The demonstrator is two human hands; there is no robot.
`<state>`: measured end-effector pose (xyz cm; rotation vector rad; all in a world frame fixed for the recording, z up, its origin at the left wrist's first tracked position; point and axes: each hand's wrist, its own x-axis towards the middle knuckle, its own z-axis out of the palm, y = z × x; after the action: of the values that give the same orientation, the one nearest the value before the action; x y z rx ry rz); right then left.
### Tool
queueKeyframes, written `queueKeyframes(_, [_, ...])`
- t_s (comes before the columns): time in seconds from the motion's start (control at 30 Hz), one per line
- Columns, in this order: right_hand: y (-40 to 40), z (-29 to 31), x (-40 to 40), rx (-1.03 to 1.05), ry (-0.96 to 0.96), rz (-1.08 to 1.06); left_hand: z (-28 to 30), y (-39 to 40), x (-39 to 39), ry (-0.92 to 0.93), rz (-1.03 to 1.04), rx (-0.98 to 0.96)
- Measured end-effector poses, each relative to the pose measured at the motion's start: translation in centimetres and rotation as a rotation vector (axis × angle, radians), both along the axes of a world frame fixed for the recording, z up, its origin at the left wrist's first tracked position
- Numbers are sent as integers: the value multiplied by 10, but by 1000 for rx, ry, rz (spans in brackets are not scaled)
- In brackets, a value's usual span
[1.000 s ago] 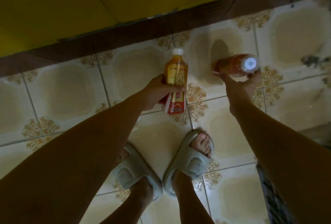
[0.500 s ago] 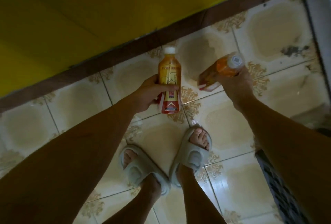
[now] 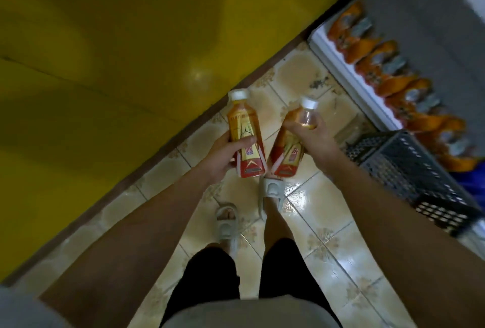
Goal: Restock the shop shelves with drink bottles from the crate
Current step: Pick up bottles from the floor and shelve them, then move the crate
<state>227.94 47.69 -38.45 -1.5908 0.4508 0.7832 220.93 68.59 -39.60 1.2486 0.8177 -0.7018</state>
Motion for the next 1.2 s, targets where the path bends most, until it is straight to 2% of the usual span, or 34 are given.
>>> queueKeyframes(0.17, [-6,96,-63,-1,-45,-164,94,-13,-32,-118,-143,-19])
queueKeyframes(0.37, [9,183,-113,-3,-225,-394,184,-21,-43,-335,-343,-10])
queueKeyframes(0.47, [8,224,-127,-12,-299,-502,225,-33,-46,-421,-371,-36])
queueKeyframes(0.77, [-22,328,-172,-218,-550,-666,300,-94,-44,-642,-468,72])
queueKeyframes(0.97, [-66,382,-197,-255,-699,-841,372,-154,-61,-836,-506,-19])
queueKeyframes(1.2, [-141,443,-226,-273,-813,-953,434,-239,-71,-934,-600,-109])
